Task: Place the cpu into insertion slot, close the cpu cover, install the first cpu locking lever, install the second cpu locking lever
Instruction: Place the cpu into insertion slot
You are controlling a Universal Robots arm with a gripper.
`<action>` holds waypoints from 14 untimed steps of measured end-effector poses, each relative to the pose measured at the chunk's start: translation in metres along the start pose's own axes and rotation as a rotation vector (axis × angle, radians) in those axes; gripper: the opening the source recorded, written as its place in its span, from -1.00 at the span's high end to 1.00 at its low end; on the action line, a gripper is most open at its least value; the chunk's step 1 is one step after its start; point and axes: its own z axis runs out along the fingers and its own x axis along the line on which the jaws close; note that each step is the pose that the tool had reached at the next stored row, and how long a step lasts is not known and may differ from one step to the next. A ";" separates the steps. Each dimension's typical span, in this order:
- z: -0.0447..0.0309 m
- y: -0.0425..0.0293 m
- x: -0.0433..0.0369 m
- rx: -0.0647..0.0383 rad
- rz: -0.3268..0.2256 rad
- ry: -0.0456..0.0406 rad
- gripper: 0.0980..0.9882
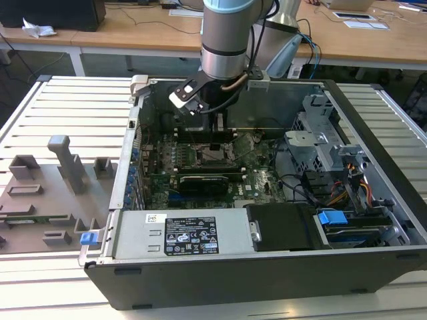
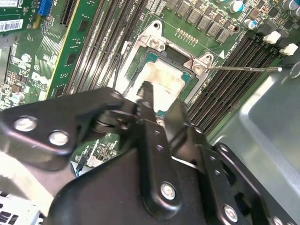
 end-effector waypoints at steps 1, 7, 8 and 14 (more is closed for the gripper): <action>-0.0008 0.0000 0.0000 0.000 0.000 0.0000 0.42; -0.0067 0.0000 0.0000 0.000 0.000 0.0000 0.98; -0.0077 0.0000 0.0000 0.000 0.000 0.0000 0.98; -0.0178 -0.0001 -0.0001 0.000 0.000 0.0000 0.98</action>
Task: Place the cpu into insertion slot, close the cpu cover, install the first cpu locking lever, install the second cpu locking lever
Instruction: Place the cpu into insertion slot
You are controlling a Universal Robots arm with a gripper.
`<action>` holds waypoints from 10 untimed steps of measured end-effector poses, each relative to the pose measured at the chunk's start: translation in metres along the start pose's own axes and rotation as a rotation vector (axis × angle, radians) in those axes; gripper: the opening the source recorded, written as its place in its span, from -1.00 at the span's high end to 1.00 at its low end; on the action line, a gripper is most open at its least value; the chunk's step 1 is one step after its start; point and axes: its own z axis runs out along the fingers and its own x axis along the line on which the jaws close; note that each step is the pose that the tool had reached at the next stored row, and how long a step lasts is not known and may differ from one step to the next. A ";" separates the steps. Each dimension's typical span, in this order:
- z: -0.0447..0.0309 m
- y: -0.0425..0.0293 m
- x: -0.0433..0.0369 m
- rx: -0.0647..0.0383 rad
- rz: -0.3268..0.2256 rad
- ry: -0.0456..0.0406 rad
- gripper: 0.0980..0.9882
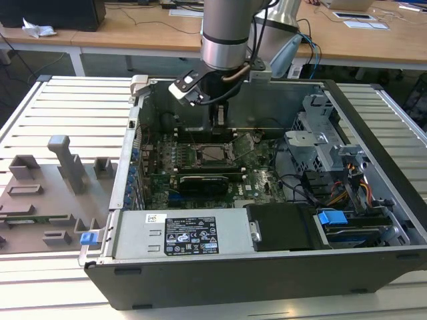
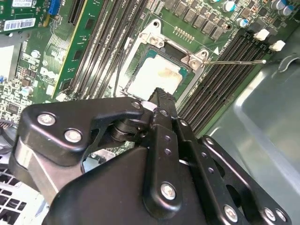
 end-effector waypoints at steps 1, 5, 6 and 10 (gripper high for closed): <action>-0.0011 0.0000 0.0000 0.000 0.000 0.0000 0.98; -0.0172 0.0000 -0.0002 0.000 0.000 0.0001 0.98; -0.0230 -0.0001 -0.0003 0.000 0.000 -0.0001 0.98; -0.0319 -0.0001 -0.0004 0.000 0.000 0.0003 0.98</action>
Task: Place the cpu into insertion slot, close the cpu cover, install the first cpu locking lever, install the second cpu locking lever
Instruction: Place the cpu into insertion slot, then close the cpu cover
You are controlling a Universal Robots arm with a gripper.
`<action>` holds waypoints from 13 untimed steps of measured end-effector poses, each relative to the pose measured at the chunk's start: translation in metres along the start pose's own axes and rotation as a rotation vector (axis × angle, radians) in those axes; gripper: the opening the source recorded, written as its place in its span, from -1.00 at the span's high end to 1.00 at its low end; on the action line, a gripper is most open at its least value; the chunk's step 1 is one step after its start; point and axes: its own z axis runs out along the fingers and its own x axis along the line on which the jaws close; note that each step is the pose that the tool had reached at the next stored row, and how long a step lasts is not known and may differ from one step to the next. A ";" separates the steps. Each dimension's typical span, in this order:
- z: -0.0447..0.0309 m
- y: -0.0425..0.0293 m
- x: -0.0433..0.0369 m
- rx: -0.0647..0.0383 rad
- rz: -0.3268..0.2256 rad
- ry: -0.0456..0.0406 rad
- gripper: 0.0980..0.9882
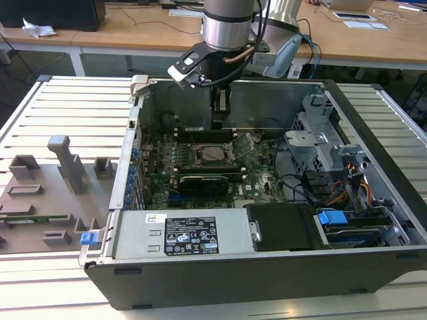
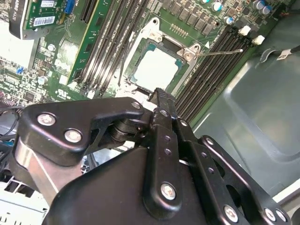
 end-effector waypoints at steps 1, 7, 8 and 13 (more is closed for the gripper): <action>-0.0001 0.0000 0.0000 0.000 0.000 -0.0001 0.98; -0.0003 0.0000 0.0000 0.000 0.000 -0.0002 0.98; -0.0003 0.0000 0.0000 0.000 0.000 -0.0002 0.98; -0.0004 0.0002 0.0000 0.000 0.000 -0.0002 0.98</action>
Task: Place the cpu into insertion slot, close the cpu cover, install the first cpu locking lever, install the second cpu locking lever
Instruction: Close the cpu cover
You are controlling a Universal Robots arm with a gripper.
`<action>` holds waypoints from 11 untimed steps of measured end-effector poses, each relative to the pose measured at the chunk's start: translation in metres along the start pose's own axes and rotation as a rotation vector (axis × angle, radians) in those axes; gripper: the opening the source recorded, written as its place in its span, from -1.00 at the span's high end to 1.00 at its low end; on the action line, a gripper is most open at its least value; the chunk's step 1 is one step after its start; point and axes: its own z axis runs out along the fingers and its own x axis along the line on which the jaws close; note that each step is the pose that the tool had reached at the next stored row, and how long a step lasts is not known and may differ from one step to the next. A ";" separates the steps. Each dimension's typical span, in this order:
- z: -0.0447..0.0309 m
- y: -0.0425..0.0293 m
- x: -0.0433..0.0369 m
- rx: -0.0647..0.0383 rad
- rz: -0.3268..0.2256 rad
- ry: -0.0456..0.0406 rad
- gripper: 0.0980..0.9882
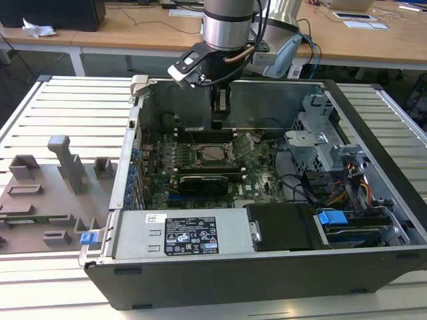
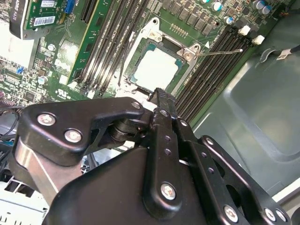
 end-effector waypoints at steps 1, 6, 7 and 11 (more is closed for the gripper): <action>-0.0001 0.0030 0.0001 0.000 0.000 -0.0003 0.98; -0.0001 0.0209 0.0006 0.000 0.000 -0.0007 0.98; -0.0001 0.0274 0.0007 0.000 0.000 -0.0010 0.98; -0.0002 0.0421 0.0011 0.001 0.000 -0.0011 0.98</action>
